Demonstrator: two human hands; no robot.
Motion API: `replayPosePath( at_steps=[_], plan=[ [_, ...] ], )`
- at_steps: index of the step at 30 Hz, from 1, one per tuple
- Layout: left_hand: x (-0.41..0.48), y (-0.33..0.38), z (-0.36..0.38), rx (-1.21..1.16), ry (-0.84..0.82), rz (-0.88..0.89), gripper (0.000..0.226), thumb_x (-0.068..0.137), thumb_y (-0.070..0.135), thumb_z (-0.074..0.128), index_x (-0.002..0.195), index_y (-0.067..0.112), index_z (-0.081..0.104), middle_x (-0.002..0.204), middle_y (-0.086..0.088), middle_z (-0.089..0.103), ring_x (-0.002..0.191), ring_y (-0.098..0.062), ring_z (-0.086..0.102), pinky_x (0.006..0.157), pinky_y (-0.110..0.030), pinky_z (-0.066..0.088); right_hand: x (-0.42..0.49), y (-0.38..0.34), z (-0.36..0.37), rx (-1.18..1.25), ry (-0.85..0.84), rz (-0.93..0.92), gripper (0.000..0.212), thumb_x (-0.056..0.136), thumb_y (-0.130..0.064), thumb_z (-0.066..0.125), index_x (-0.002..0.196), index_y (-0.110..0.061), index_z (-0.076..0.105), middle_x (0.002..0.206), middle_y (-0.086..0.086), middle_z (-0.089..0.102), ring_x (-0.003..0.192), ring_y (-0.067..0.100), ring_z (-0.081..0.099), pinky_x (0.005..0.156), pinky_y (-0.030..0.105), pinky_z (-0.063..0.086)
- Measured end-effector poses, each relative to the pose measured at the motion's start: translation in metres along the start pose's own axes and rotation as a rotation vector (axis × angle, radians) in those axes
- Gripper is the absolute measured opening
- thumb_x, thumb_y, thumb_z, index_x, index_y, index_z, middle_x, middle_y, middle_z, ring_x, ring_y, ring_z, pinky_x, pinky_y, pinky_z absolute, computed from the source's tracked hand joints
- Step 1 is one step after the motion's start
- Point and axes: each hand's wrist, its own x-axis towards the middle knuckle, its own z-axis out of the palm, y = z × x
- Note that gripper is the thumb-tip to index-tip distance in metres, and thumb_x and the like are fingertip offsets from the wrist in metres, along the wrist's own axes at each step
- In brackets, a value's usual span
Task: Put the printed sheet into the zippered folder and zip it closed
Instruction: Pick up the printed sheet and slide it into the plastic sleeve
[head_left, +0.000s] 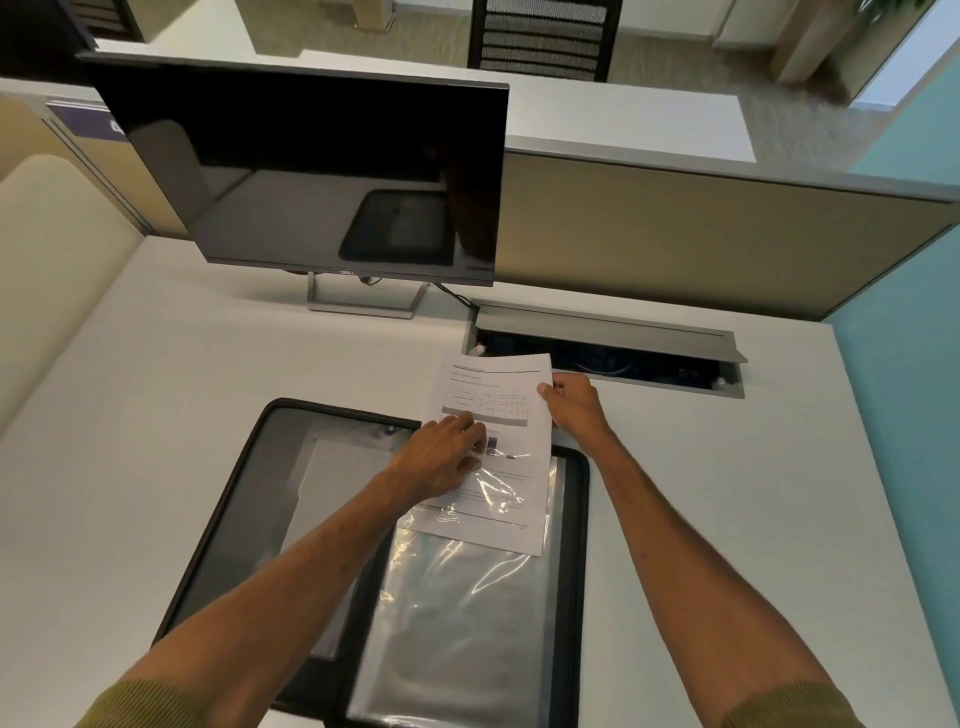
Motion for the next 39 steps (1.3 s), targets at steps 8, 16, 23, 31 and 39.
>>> replayPosePath(
  at_steps=[8,16,23,31,39],
  plan=[
    [-0.001,0.004,-0.001,-0.016,0.03,-0.021,0.024,0.106,0.028,0.062,0.129,0.025,0.06,0.128,0.005,0.063,0.116,-0.018,0.062,0.094,-0.037,0.055,-0.008,0.01,-0.019,-0.021,-0.26,0.072,0.025,0.105,-0.015,0.064,0.125,0.0,0.07,0.125,0.016,0.076,0.09,0.015,0.075,0.065,0.021,0.061],
    [0.0,0.01,0.002,0.013,0.027,-0.034,0.025,0.107,0.031,0.061,0.131,0.024,0.059,0.131,0.004,0.062,0.116,-0.02,0.063,0.092,-0.036,0.054,-0.012,0.005,-0.013,0.024,-0.176,0.004,0.033,0.103,-0.012,0.067,0.135,-0.009,0.062,0.136,0.019,0.067,0.123,0.034,0.068,0.096,0.049,0.063],
    [0.0,0.008,0.003,0.035,0.021,-0.024,0.023,0.109,0.031,0.059,0.131,0.024,0.061,0.132,0.003,0.063,0.116,-0.02,0.063,0.096,-0.039,0.056,-0.004,-0.004,0.004,-0.161,-0.029,-0.165,0.027,0.1,-0.009,0.069,0.126,-0.01,0.076,0.14,0.007,0.068,0.132,0.023,0.061,0.116,0.041,0.05],
    [0.0,0.01,0.003,0.057,0.097,-0.054,0.017,0.108,0.03,0.056,0.123,0.026,0.064,0.123,0.005,0.068,0.108,-0.017,0.061,0.092,-0.033,0.052,-0.007,-0.007,-0.005,-0.362,-0.349,-0.125,0.024,0.087,-0.001,0.077,0.108,-0.011,0.081,0.112,0.009,0.076,0.106,0.025,0.072,0.097,0.041,0.062],
    [0.0,0.011,0.005,0.06,0.083,-0.073,0.022,0.104,0.033,0.064,0.125,0.026,0.065,0.148,0.004,0.054,0.134,-0.02,0.052,0.112,-0.036,0.045,-0.014,-0.006,0.001,-0.476,-0.478,-0.19,0.022,0.088,0.002,0.071,0.105,-0.007,0.082,0.114,0.01,0.076,0.111,0.027,0.07,0.106,0.045,0.058]
  ],
)
